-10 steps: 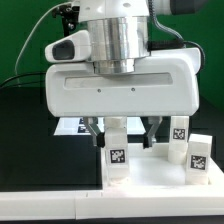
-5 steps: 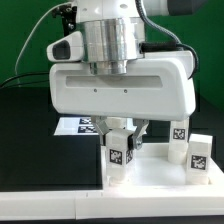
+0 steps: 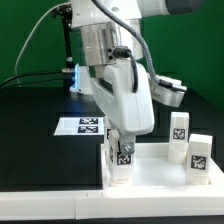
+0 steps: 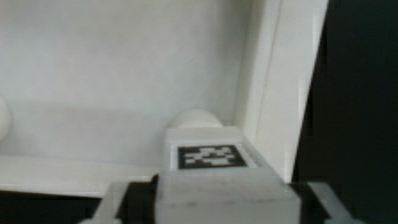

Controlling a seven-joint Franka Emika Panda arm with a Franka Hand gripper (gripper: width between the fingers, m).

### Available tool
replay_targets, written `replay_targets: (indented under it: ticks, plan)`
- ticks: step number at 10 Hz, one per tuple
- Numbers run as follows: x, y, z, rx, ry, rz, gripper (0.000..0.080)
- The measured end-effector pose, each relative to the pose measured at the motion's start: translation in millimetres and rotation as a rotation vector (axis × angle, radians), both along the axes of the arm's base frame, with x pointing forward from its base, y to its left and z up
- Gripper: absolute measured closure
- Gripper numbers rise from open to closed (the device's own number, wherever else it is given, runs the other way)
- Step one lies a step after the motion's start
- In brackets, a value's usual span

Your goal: Assemble square table

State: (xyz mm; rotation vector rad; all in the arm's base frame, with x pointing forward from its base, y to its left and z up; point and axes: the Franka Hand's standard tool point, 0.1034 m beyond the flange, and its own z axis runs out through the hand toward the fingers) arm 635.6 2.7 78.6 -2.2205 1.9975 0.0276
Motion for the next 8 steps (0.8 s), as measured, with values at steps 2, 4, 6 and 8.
replay_targets:
  ticks: [2,4,6,8]
  plan:
    - [-0.6,-1.4,-0.3,-0.018,-0.008,0.098,0.0488]
    - [-4.3,-6.5,-4.0,-0.069,-0.036,0.493,0.0310]
    - [-5.1,-3.3,-3.1,-0.080,-0.041,0.685,0.0191]
    - [-5.5,-4.9,-3.7,-0.089,-0.054,0.809,0.0159]
